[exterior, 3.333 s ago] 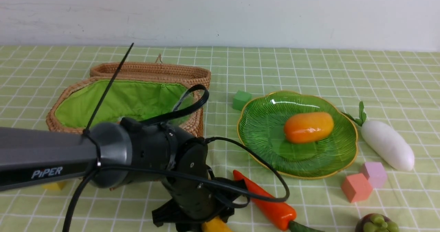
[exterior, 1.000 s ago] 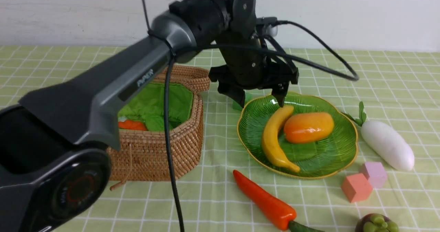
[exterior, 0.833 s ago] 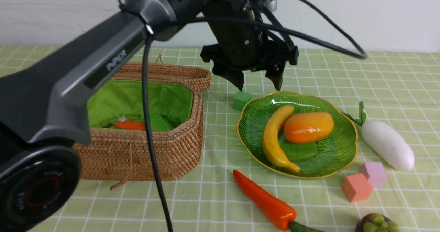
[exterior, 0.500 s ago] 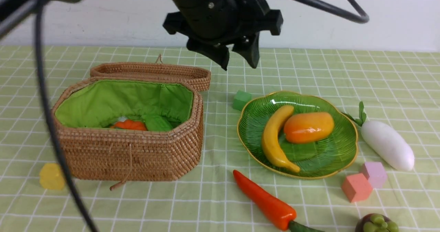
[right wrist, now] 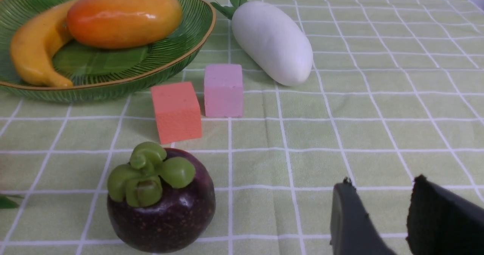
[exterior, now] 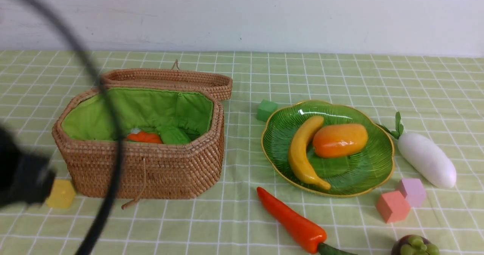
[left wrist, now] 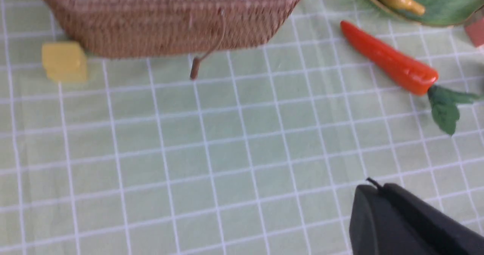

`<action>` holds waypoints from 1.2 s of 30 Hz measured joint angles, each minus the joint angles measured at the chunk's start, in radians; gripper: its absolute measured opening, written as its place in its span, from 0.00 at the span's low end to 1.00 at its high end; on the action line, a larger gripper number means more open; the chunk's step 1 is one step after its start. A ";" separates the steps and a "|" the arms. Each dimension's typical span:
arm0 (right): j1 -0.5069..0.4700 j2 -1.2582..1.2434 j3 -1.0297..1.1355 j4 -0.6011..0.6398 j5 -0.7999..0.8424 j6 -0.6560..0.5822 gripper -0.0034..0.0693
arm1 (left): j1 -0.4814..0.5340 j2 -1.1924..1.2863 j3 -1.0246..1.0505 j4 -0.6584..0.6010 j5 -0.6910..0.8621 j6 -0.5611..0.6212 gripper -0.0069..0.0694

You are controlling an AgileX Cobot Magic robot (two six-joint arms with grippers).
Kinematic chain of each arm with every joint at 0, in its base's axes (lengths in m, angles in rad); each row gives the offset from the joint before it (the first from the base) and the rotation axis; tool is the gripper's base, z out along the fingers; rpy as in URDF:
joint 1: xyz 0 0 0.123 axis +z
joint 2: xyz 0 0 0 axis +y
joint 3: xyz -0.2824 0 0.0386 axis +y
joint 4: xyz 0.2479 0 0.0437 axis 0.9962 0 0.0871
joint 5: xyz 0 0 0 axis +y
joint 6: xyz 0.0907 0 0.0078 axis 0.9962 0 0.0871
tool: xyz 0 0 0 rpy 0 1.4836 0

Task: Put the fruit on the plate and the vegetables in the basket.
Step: Take a daikon with your right arm and place it on the basket on the left.

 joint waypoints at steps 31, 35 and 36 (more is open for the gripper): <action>0.000 0.000 0.000 0.000 0.000 0.001 0.38 | 0.000 -0.393 0.316 -0.104 0.006 -0.018 0.07; 0.000 0.000 0.000 0.000 0.000 0.001 0.38 | 0.000 -0.393 0.316 -0.104 0.006 -0.018 0.07; 0.000 0.000 0.000 0.000 0.000 0.001 0.38 | 0.000 -0.393 0.316 -0.104 0.006 -0.018 0.07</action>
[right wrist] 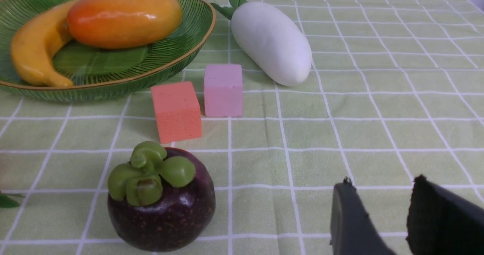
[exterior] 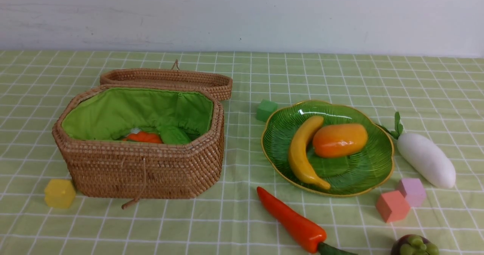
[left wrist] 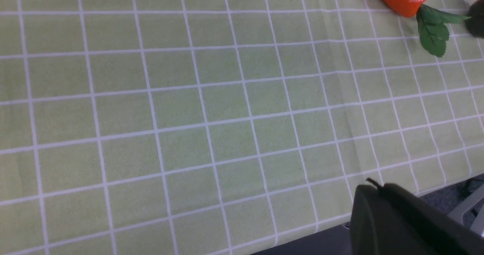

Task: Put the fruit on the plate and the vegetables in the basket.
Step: Take a daikon with your right arm and place it on the basket on the left.

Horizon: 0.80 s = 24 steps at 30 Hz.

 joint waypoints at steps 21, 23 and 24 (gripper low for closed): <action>0.000 0.000 0.000 0.000 0.000 -0.001 0.38 | 0.000 -0.010 0.096 0.166 -0.007 0.088 0.07; 0.000 0.000 0.000 0.000 0.000 -0.001 0.38 | 0.000 -0.040 0.144 0.165 -0.023 0.091 0.07; 0.000 0.000 0.000 0.000 0.000 -0.001 0.38 | 0.000 -0.067 0.173 0.166 -0.033 0.093 0.07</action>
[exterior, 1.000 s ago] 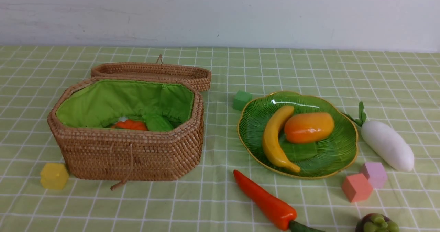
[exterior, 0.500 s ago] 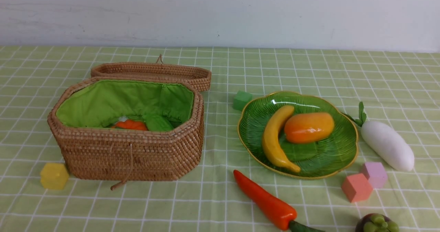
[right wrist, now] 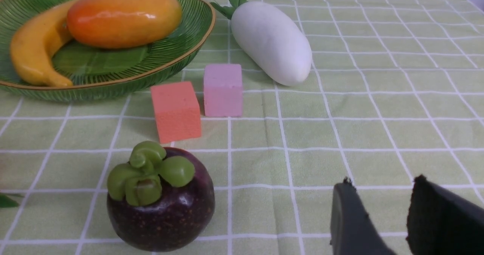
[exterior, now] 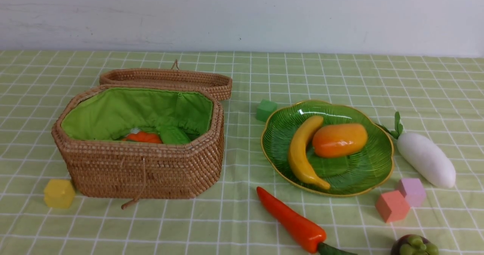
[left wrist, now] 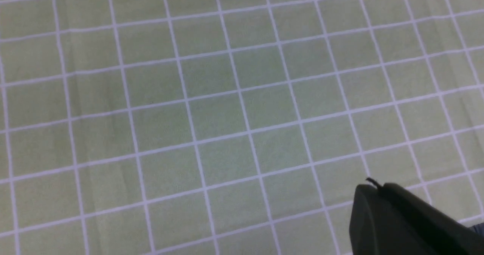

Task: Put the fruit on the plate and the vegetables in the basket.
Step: Take a daikon with your right arm and place it on the basket on the left.

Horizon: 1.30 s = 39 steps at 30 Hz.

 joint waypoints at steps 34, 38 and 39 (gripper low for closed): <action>0.000 -0.001 0.000 0.000 0.001 0.000 0.38 | 0.559 -0.352 0.409 -0.114 -0.917 0.017 0.08; 0.000 -0.001 0.000 0.000 0.001 0.000 0.38 | 0.577 -0.352 0.526 -0.114 -0.884 0.017 0.08; 0.000 -0.001 0.000 0.000 0.001 0.000 0.38 | 0.585 -0.352 0.555 -0.114 -0.867 0.017 0.08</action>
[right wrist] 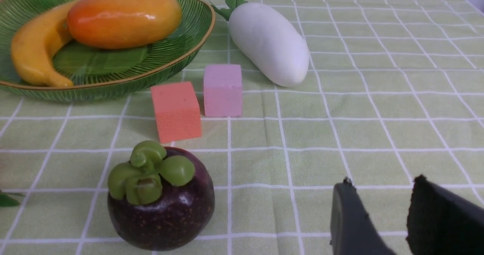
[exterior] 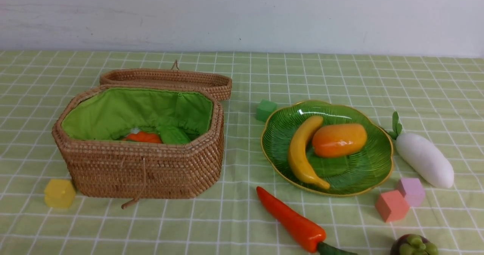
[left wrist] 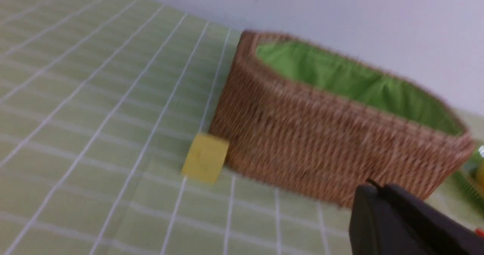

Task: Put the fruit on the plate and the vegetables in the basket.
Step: Take a daikon with your right arm and place it on the basket on the left.

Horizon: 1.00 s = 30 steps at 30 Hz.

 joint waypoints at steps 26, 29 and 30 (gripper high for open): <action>0.000 0.000 0.000 0.000 0.000 0.000 0.38 | 0.033 0.000 0.067 0.128 0.026 0.000 0.10; 0.000 0.000 0.000 0.000 0.000 0.000 0.38 | 0.033 0.000 0.067 0.128 0.026 0.000 0.11; 0.000 0.000 0.000 0.000 0.000 0.000 0.38 | 0.033 0.000 0.067 0.128 0.026 0.000 0.11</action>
